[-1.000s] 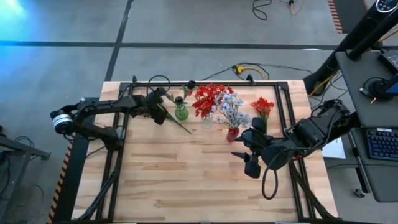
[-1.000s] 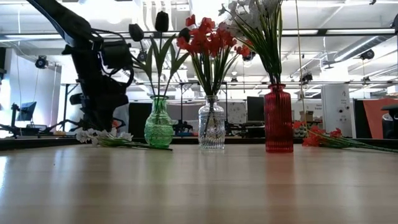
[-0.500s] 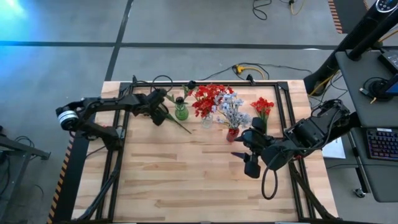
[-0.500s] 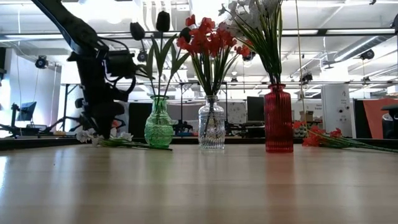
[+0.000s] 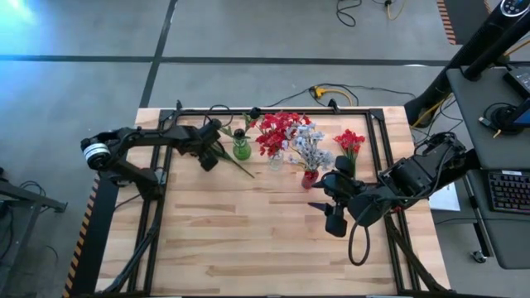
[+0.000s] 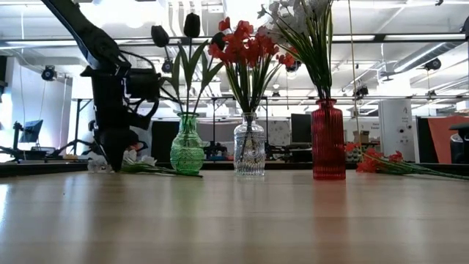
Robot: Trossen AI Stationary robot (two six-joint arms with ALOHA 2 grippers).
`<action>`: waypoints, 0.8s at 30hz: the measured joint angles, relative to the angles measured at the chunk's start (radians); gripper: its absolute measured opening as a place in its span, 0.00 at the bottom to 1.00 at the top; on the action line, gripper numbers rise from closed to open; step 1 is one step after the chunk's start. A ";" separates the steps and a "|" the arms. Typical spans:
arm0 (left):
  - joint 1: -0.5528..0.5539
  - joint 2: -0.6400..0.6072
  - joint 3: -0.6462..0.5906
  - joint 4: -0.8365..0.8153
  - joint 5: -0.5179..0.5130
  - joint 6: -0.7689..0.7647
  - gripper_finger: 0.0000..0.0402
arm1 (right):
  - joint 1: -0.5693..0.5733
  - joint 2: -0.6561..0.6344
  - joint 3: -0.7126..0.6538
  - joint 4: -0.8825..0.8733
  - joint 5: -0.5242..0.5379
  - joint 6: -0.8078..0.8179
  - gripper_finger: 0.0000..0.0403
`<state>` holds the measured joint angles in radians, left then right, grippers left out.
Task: Sort flowers into vase by color
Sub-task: Put the white flowers into the red vase
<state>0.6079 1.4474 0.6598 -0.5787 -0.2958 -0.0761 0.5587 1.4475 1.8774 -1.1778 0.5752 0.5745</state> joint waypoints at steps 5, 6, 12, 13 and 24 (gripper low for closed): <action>0.000 0.027 0.004 -0.006 0.000 -0.003 0.48 | 0.000 0.000 0.000 -0.001 0.001 -0.011 0.54; 0.000 0.031 0.004 -0.006 -0.001 -0.003 0.48 | 0.000 0.000 0.000 -0.004 0.001 -0.011 0.54; 0.000 0.025 0.003 -0.015 0.000 -0.001 0.48 | 0.000 0.000 0.000 -0.037 0.020 -0.011 0.54; 0.000 0.021 0.003 -0.017 0.000 -0.001 0.47 | -0.001 0.000 0.000 -0.041 0.028 -0.011 0.54; 0.001 0.008 0.000 -0.069 0.000 -0.025 0.35 | -0.001 0.000 0.000 -0.045 0.030 -0.007 0.54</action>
<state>0.6090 1.4551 0.6594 -0.6480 -0.2958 -0.1015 0.5579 1.4475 1.8774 -1.2232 0.6048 0.5675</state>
